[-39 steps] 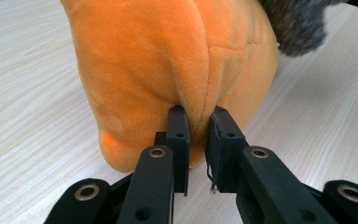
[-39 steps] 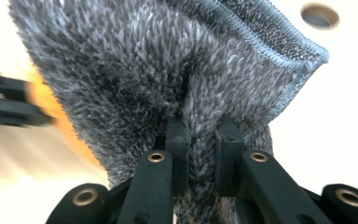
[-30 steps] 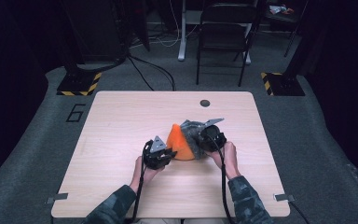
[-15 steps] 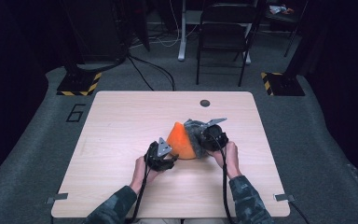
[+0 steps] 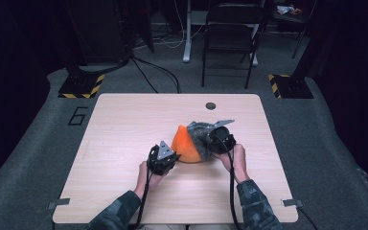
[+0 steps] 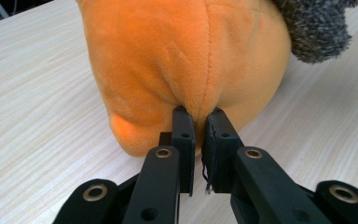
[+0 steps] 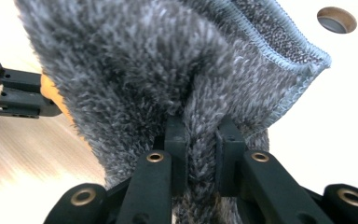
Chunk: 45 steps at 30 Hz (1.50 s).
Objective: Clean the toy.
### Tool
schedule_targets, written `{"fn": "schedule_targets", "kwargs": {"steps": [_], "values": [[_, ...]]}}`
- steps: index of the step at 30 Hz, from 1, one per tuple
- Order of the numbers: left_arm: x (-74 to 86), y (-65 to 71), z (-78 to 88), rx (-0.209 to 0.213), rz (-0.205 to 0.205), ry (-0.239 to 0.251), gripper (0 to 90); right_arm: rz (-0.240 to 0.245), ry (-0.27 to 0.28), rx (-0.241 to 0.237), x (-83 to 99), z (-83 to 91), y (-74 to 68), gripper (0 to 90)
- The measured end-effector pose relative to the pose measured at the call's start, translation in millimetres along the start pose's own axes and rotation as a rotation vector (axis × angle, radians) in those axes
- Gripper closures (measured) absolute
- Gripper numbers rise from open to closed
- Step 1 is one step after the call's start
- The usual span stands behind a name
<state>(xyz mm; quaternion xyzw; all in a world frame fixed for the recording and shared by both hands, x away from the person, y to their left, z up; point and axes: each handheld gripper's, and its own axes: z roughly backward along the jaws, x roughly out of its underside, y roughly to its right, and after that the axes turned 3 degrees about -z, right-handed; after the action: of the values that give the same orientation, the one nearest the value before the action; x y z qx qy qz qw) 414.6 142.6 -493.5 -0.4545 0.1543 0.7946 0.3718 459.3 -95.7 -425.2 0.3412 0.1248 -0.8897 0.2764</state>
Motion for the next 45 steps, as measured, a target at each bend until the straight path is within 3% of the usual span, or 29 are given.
{"fn": "schedule_targets", "kwargs": {"steps": [3,8,12,14,16,27,32,35,42,45], "values": [[-4.7,0.5,3.7,0.024,0.027,0.020,84.3,-0.009,0.023,-0.010,-3.4,7.3,-2.1,78.9],[-10.9,3.5,10.5,0.054,0.034,0.036,84.4,0.032,0.069,-0.038,-10.3,17.7,-13.6,78.8],[-11.5,5.6,10.2,0.062,0.028,0.030,84.4,0.072,0.046,-0.034,-11.0,13.0,-25.2,78.7],[-10.6,5.5,8.3,0.070,0.032,0.020,84.3,0.092,0.033,-0.006,-8.9,6.8,-27.9,78.6],[-8.9,4.6,6.7,0.068,0.036,0.021,84.2,0.080,0.021,-0.010,-7.0,3.0,-26.7,78.5],[-6.0,0.9,4.8,0.077,0.036,0.013,83.8,0.055,-0.020,0.024,-0.4,-3.5,-8.9,78.2],[-5.7,0.7,4.8,0.079,0.034,0.011,83.6,0.020,-0.057,0.042,5.5,-10.0,3.5,78.2],[-5.1,0.1,4.8,0.078,0.032,0.010,83.5,0.000,-0.106,0.082,13.2,-18.5,11.5,78.2],[-4.2,0.6,4.7,0.068,0.019,0.020,83.1,-0.055,-0.173,0.064,23.9,-31.8,25.6,78.3],[-4.2,-0.1,5.6,0.073,0.015,0.018,83.1,-0.056,-0.150,0.045,20.4,-23.6,27.9,78.7]]}}
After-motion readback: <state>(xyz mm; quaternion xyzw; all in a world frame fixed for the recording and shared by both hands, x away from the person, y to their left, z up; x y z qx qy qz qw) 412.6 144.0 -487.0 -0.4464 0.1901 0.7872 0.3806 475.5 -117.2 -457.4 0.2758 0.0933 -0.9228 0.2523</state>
